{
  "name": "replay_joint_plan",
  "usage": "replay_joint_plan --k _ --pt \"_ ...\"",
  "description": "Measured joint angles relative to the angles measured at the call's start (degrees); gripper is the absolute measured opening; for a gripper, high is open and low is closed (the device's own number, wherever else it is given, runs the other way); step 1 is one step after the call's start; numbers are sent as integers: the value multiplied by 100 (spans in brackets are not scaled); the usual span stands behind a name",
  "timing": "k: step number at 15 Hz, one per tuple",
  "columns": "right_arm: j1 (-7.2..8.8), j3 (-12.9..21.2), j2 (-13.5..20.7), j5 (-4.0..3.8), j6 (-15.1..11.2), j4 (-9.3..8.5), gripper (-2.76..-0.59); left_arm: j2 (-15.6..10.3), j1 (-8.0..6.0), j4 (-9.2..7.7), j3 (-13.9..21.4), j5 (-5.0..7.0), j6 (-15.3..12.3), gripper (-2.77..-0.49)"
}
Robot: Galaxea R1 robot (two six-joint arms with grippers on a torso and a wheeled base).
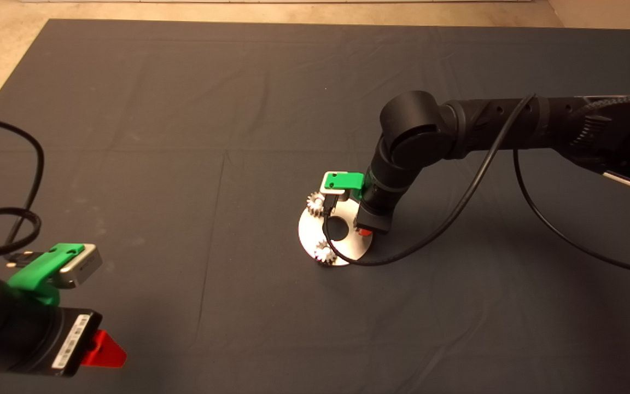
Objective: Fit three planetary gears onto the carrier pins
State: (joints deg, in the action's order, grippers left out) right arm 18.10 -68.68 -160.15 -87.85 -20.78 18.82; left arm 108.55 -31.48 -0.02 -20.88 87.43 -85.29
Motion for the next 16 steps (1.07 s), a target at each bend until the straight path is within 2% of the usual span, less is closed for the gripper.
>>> replay_joint_plan --k 4,6,7,9,11,12,13,14,16 --pt "3 75 48 22 -2 0 -178 2 0 0 0 -2 -2 -108" --pt "76 361 248 39 -7 -4 -172 2 0 2 0 0 -5 -108" --pt "181 533 390 41 -10 -15 -162 5 0 2 0 -4 -7 -108" --pt "596 1006 822 44 -70 -89 -156 5 0 2 0 -2 -24 -94" --pt "986 1303 1455 67 -296 -366 -149 24 0 0 0 0 -27 -93" --pt "1067 1401 1828 45 -532 -510 -149 49 0 0 0 0 -29 -83" --pt "1080 1504 2125 11 -855 -633 -139 83 0 0 0 0 -29 -78" --pt "1080 1646 2392 -24 -1313 -767 -136 140 0 2 0 0 -28 -78" --pt "1119 2187 2919 -7 -2369 -1000 -132 281 0 0 20 -2 -27 -64"
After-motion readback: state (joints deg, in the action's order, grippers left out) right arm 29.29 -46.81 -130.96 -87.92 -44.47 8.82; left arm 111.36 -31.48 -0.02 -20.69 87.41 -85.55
